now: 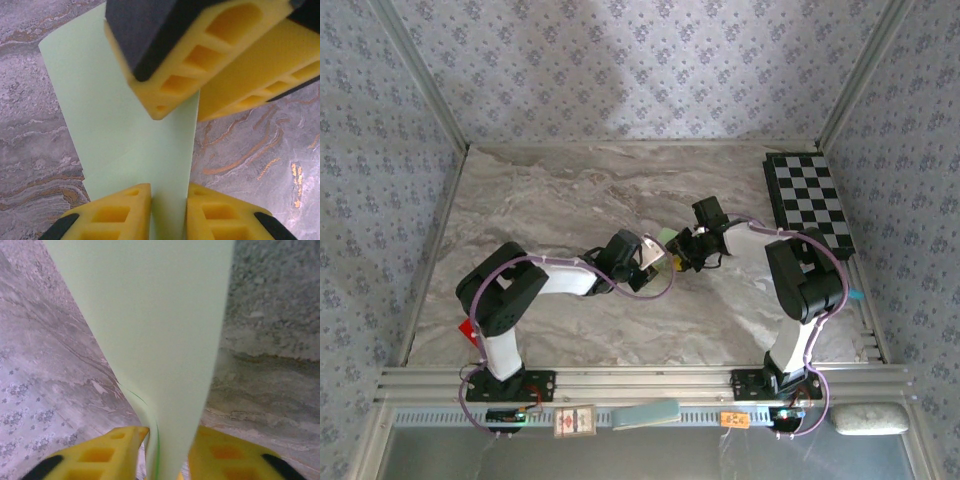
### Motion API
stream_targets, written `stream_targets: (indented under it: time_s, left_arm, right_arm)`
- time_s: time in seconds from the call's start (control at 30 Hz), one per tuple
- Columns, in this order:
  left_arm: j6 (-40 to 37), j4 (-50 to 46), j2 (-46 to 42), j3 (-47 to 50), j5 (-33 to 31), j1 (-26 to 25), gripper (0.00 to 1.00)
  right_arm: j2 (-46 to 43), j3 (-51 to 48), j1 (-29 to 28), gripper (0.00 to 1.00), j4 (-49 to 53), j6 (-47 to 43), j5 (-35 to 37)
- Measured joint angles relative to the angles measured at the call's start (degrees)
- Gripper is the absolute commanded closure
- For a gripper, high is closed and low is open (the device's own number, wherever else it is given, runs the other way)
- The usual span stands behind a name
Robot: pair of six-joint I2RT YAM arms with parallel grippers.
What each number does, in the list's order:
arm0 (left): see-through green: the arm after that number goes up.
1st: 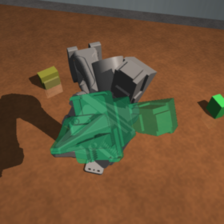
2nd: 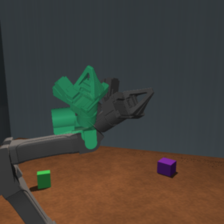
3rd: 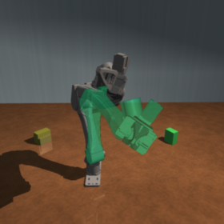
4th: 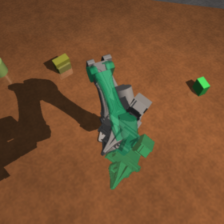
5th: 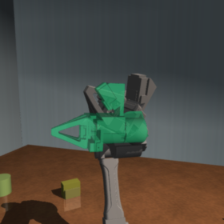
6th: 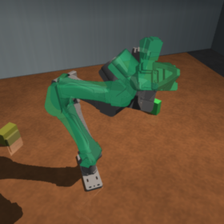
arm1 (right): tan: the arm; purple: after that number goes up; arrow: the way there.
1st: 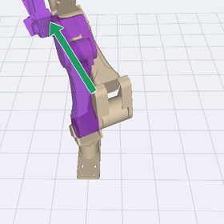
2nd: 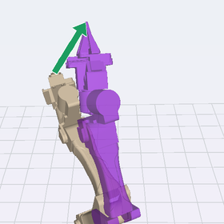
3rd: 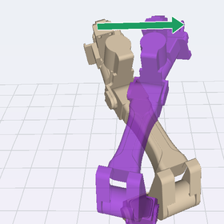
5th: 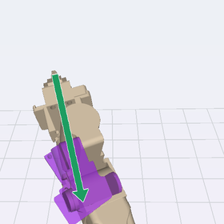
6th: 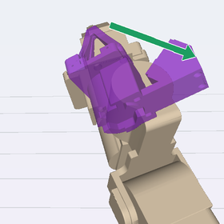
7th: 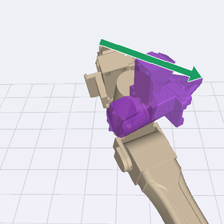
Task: Fold a paper plane with a square sheet of paper (pick it up from the middle)
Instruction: Fifth fold the wing at the center of the table.
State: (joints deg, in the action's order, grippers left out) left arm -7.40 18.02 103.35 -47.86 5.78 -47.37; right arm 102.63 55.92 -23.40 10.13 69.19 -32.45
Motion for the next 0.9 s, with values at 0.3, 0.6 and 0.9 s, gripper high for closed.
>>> stream_targets:
  time_s: [0.3,0.6,0.9]
  left_arm:
    - [1.7,0.2,0.6,0.0,1.4,0.0,0.84]
    - [4.2,1.1,1.6,0.5,4.2,0.9,0.87]
    - [7.8,1.7,1.8,0.6,7.6,2.6,0.93]
  right_arm:
    - [-1.5,0.0,0.1,0.41,1.1,-0.7,1.2]
    - [-4.7,0.0,1.5,0.35,3.6,-3.8,4.2]
    - [-7.4,-0.5,3.4,0.34,4.5,-5.7,6.2]
